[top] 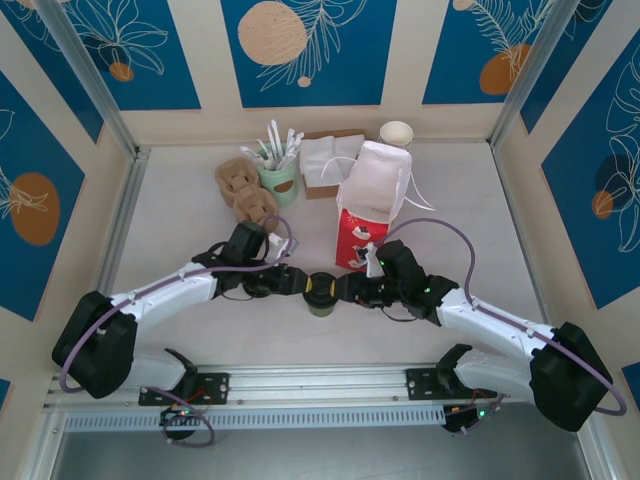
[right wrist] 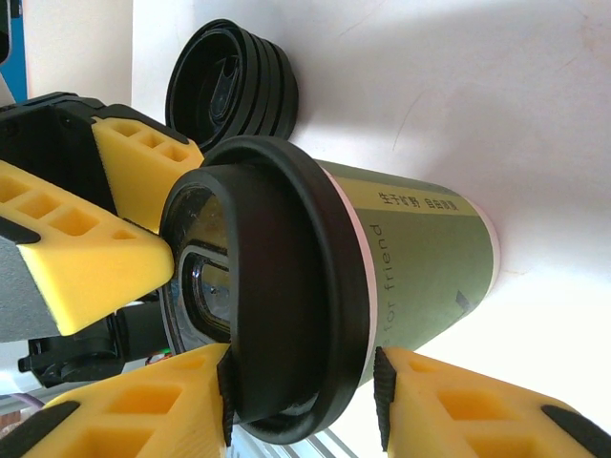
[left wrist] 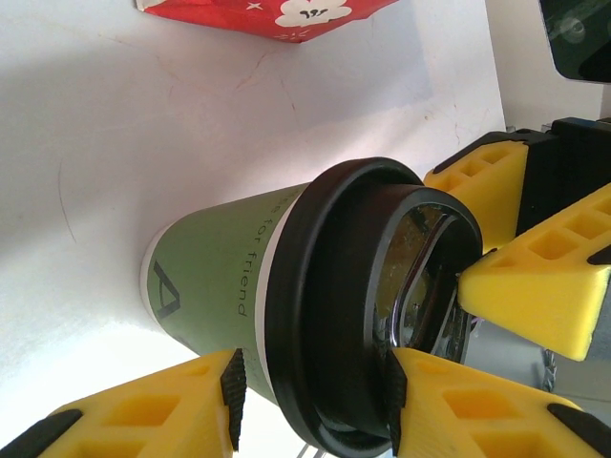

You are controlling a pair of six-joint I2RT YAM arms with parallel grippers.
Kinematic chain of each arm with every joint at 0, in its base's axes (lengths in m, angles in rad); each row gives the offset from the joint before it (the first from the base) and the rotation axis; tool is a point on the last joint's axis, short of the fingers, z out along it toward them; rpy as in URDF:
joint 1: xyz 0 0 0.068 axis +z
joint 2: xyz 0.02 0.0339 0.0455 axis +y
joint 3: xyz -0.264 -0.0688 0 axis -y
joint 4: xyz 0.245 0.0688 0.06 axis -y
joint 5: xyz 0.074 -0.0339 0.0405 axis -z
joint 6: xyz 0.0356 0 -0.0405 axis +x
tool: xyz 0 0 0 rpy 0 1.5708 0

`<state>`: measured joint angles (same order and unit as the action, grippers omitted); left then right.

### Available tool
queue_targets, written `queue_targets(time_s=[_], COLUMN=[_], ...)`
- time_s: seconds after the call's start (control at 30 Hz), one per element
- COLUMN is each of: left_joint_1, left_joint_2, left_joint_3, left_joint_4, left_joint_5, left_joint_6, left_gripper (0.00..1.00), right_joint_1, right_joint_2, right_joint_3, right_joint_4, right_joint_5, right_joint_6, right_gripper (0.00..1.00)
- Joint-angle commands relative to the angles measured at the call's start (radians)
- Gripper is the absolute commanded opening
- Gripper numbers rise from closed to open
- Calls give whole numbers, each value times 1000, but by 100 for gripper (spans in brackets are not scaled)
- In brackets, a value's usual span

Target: Pack the takeout coffee

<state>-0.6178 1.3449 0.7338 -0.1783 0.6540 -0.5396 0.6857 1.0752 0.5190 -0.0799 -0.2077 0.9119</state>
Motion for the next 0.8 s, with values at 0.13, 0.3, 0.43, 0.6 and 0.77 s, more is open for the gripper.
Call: queue_targets(time_s=[0.13,0.3,0.43,0.6,0.77], left_joint_1=[-20,-21,-22,-25,-24], left_joint_2=[16,8,-2,-27,-42], left_joint_3=[-33,-17,5,44,78], left_joint_4=[-101,-107,-111,-145,-175], left_joint_5=[-41,-41,-41,-36,-43], left_joint_6=[24,26,22,27,33], left_gripper=[43,43,43,44,47], right_joint_1=[-15,-14,-14,-9,-2], right_joint_2=[11,4,3,3,0], right_joint_3=[-24,-2,25,54,81], right_joint_4=[-116,-133,-142,-146,-148], right_joint_5=[42,37,24,13,5], right_joint_6=[10,10,10,18,24], right_gripper=[43,45,47,49,51])
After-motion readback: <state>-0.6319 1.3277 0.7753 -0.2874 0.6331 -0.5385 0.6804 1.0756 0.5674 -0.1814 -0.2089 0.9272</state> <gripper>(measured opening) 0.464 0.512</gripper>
